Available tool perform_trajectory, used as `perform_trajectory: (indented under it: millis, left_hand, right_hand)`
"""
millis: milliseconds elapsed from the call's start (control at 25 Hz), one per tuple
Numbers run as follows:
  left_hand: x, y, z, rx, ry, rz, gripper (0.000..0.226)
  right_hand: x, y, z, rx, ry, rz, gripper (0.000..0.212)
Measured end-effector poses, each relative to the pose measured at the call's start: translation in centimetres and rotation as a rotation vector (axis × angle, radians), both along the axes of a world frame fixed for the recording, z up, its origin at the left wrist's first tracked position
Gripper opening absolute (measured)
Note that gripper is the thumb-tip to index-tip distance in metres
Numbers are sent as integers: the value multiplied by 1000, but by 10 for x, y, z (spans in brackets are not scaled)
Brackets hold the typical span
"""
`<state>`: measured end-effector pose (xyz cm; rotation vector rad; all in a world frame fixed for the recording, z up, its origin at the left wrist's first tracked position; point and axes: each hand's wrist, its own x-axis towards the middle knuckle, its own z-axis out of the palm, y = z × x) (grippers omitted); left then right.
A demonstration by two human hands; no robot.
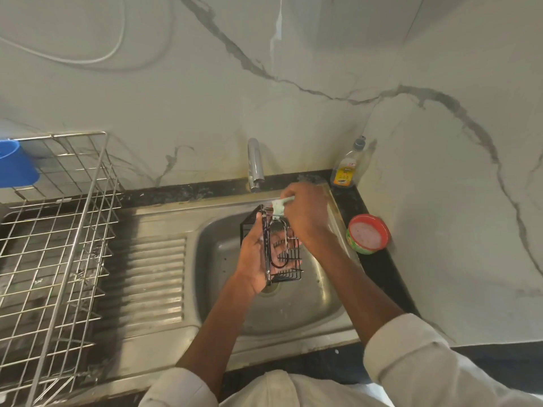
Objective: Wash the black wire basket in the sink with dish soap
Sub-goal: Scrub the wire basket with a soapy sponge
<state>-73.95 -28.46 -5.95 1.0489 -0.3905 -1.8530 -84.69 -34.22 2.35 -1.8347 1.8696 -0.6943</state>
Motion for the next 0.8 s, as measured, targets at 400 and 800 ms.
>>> perform_trajectory:
  millis: [400,800]
  left_hand:
    - [0,4,11,5,-29,19,67]
    - [4,10,6,17,5,78,70]
  right_hand:
    - [15,20,15,-78,3,84,33]
    - [18,33,27,-37,-13,84,30]
